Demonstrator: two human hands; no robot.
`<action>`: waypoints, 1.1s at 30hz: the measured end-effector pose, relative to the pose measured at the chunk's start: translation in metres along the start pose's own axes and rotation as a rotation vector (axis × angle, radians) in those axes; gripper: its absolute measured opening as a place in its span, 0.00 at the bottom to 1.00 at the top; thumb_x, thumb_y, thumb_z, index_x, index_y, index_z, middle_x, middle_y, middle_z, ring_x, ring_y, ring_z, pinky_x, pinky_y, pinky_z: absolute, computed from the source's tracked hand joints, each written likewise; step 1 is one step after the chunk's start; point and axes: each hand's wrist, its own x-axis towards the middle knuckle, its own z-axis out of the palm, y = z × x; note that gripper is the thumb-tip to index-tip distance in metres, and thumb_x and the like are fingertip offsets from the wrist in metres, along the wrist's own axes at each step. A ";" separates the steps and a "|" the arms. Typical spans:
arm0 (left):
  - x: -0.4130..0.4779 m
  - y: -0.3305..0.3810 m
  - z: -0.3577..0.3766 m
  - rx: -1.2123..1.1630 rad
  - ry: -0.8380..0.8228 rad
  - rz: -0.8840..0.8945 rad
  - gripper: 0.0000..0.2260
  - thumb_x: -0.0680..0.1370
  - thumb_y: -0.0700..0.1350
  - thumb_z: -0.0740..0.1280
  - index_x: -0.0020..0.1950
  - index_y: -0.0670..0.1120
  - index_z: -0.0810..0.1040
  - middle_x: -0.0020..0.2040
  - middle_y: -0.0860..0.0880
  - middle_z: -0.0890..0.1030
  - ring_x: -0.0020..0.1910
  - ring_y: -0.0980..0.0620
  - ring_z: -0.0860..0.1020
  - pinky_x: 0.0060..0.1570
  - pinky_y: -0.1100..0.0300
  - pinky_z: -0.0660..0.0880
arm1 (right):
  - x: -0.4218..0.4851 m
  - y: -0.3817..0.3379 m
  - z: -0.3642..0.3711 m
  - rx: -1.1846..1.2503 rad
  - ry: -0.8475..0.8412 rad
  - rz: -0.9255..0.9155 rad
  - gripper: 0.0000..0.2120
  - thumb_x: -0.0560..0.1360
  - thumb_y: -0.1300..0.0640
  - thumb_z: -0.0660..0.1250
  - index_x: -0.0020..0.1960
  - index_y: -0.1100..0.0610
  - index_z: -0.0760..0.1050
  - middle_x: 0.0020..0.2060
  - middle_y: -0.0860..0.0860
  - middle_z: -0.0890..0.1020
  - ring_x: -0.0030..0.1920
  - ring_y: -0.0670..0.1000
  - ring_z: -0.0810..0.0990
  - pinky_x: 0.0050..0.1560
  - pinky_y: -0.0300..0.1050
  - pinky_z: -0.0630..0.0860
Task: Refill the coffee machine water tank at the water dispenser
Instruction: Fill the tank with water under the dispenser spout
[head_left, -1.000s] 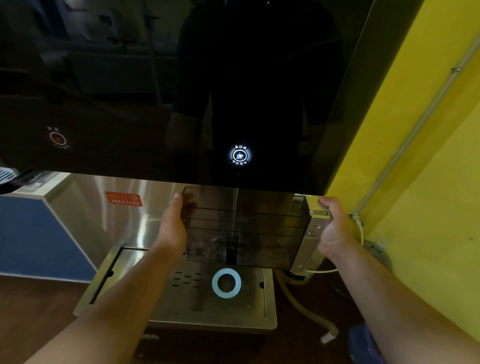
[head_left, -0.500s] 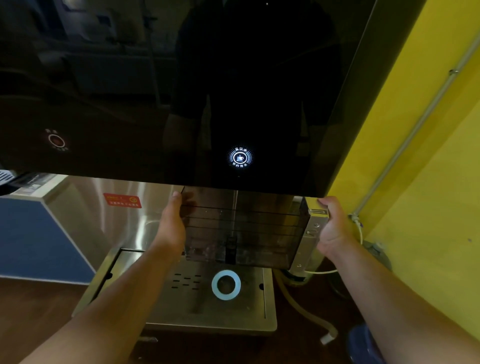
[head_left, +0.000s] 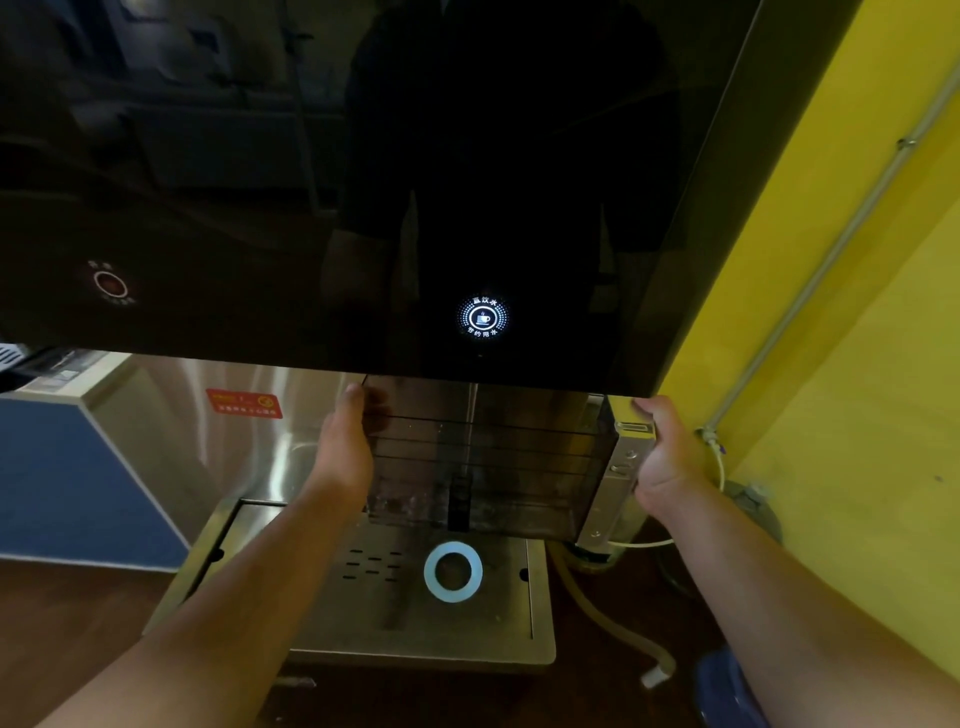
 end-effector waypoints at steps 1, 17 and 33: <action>0.000 0.000 0.000 0.002 -0.001 -0.006 0.20 0.73 0.63 0.55 0.49 0.53 0.79 0.58 0.40 0.79 0.55 0.44 0.77 0.56 0.49 0.73 | 0.001 0.001 0.000 0.004 -0.003 -0.007 0.19 0.79 0.50 0.55 0.32 0.55 0.74 0.24 0.49 0.79 0.29 0.51 0.78 0.40 0.46 0.70; 0.007 -0.009 0.003 -0.022 0.016 0.024 0.16 0.82 0.54 0.53 0.51 0.50 0.78 0.57 0.40 0.79 0.53 0.46 0.77 0.57 0.51 0.71 | -0.005 -0.009 0.004 0.086 0.000 -0.010 0.30 0.79 0.52 0.56 0.20 0.54 0.77 0.20 0.48 0.77 0.22 0.47 0.78 0.38 0.45 0.69; 0.008 -0.006 0.008 -0.019 0.020 0.062 0.15 0.83 0.50 0.52 0.48 0.50 0.78 0.48 0.45 0.81 0.50 0.48 0.77 0.54 0.53 0.70 | -0.010 -0.017 0.007 0.101 -0.022 -0.013 0.33 0.80 0.52 0.53 0.18 0.53 0.74 0.18 0.46 0.75 0.20 0.45 0.75 0.35 0.44 0.67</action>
